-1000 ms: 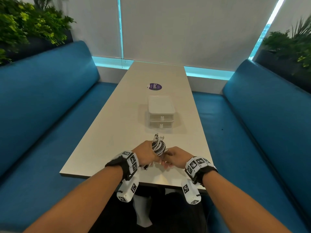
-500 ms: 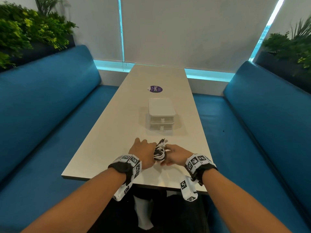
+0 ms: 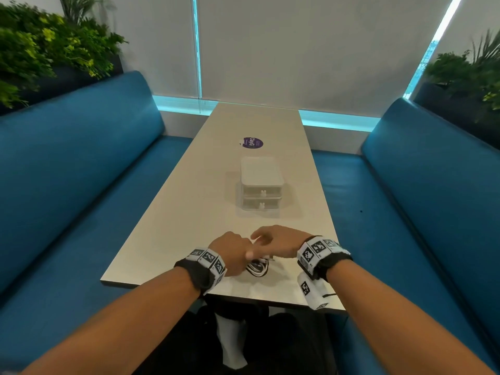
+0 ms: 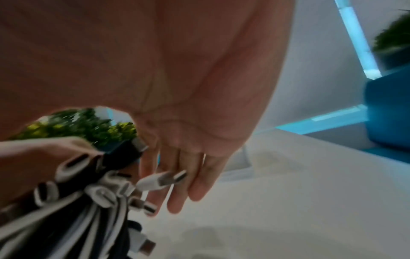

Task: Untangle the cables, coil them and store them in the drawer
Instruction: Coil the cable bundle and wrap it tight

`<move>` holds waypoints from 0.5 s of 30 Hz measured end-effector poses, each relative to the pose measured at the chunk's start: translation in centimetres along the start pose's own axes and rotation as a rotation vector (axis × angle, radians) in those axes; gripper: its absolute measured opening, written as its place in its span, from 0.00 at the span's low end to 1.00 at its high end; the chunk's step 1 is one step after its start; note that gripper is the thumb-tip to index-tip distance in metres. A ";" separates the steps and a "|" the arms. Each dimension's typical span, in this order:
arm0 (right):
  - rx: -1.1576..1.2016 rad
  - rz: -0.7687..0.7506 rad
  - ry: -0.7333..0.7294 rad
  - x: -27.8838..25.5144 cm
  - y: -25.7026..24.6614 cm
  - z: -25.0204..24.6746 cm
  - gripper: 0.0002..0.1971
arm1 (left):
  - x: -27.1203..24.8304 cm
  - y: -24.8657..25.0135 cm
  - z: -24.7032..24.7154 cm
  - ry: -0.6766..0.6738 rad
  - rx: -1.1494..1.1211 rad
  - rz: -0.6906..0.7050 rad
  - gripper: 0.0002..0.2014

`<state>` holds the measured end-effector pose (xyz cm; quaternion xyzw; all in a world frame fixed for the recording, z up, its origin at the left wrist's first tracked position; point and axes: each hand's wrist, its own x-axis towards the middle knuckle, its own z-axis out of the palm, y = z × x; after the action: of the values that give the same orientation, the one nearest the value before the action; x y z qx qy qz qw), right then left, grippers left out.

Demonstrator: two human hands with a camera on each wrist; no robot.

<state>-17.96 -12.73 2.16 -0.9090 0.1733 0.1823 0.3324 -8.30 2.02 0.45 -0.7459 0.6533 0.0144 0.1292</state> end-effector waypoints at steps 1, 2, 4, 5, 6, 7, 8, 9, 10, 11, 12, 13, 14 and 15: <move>-0.065 0.011 -0.050 0.2 -0.5 0.1 0.47 | 0.2 0.2 -0.2 0.022 0.016 0.049 0.16; -0.111 0.021 -0.079 0.4 -0.9 0.3 0.50 | 0.4 0.3 -0.4 0.048 0.024 0.095 0.15; -0.119 0.025 -0.089 1.0 -1.1 0.6 0.57 | 0.6 0.6 -0.6 0.078 0.013 0.120 0.11; -0.091 0.034 -0.080 1.1 -1.1 0.7 0.62 | 0.6 0.5 -0.6 0.081 0.013 0.101 0.09; -0.054 0.045 -0.064 1.2 -0.9 0.8 0.66 | 0.6 0.5 -0.5 0.080 0.024 0.074 0.09; -0.017 0.050 -0.045 1.3 -0.7 0.9 0.69 | 0.6 0.3 -0.3 0.081 0.045 0.050 0.08; 0.013 0.052 -0.040 1.3 -0.7 1.0 0.70 | 0.7 0.3 -0.1 0.085 0.055 0.035 0.09; 0.032 0.056 -0.040 1.3 -0.7 1.1 0.71 | 0.7 0.2 0.2 0.090 0.050 0.030 0.10; 0.037 0.058 -0.040 1.3 -0.7 1.3 0.71 | 0.7 0.2 0.4 0.092 0.042 0.029 0.11; 0.033 0.059 -0.036 1.3 -0.8 1.4 0.71 | 0.7 0.2 0.5 0.096 0.035 0.027 0.11; 0.027 0.066 -0.031 1.3 -0.8 1.4 0.71 | 0.7 0.2 0.6 0.101 0.023 0.025 0.12; 0.017 0.073 -0.021 1.3 -0.9 1.4 0.70 | 0.7 0.2 0.7 0.106 0.005 0.018 0.12; 0.002 0.074 -0.010 1.1 -1.0 1.4 0.68 | 0.7 0.2 0.7 0.113 -0.021 0.003 0.12; -0.015 0.061 0.003 1.2 -1.1 1.4 0.60 | 0.7 0.1 0.7 0.126 -0.057 -0.021 0.14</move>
<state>-16.78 -11.26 1.22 -0.9060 0.1999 0.1924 0.3197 -8.24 1.47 -0.36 -0.7556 0.6515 -0.0152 0.0669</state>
